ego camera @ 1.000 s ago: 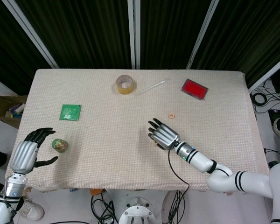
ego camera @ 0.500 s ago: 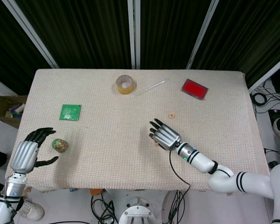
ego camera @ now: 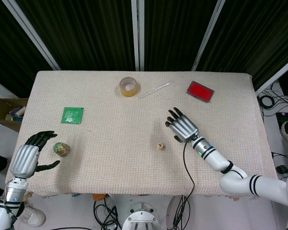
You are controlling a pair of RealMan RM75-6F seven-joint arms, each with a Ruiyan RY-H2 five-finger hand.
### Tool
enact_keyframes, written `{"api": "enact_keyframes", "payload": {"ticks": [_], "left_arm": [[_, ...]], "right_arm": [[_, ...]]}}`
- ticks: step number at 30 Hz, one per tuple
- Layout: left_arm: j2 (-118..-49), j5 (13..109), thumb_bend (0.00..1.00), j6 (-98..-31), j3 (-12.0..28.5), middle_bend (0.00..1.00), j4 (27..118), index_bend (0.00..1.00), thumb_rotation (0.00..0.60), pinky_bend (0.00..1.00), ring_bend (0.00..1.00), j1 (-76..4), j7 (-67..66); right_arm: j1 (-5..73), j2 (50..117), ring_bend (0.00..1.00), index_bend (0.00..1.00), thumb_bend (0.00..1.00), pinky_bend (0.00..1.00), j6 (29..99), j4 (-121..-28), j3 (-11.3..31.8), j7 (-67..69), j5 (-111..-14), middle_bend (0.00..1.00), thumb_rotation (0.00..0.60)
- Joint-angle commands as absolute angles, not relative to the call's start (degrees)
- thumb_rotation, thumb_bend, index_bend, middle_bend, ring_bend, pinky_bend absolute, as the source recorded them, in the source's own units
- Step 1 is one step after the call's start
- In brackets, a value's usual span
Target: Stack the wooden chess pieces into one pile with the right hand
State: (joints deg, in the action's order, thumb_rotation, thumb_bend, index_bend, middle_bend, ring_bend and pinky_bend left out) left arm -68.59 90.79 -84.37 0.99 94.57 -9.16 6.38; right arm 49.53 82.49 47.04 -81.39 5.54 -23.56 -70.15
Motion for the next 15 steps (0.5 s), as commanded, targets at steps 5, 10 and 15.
{"api": "enact_keyframes", "payload": {"ticks": [5,10,15], "left_arm": [[-68.5,90.6,0.05,-84.4,0.9,0.18,94.7,0.24,0.6,0.21,0.16,-8.9,6.1],[-68.4,90.3,0.05,-84.3,1.0,0.18,94.7,0.24,0.6,0.21,0.16,-8.9,6.1],[-68.4,90.1,0.05,-84.0,1.0,0.18,94.6,0.24,0.6,0.21,0.16,-9.0,6.1]], "right_arm": [[51.6,88.1,0.03,0.37,0.26,0.08,41.1,-68.4,8.4,-22.3,-61.3,0.26,0.6],[53.2,91.3,0.03,0.38,0.28,0.08,38.6,-62.7,8.8,-22.4,-59.3,0.27,0.6],[54.2,93.4,0.03,0.38,0.29,0.08,37.4,-59.1,8.9,-22.6,-58.7,0.27,0.6]]}}
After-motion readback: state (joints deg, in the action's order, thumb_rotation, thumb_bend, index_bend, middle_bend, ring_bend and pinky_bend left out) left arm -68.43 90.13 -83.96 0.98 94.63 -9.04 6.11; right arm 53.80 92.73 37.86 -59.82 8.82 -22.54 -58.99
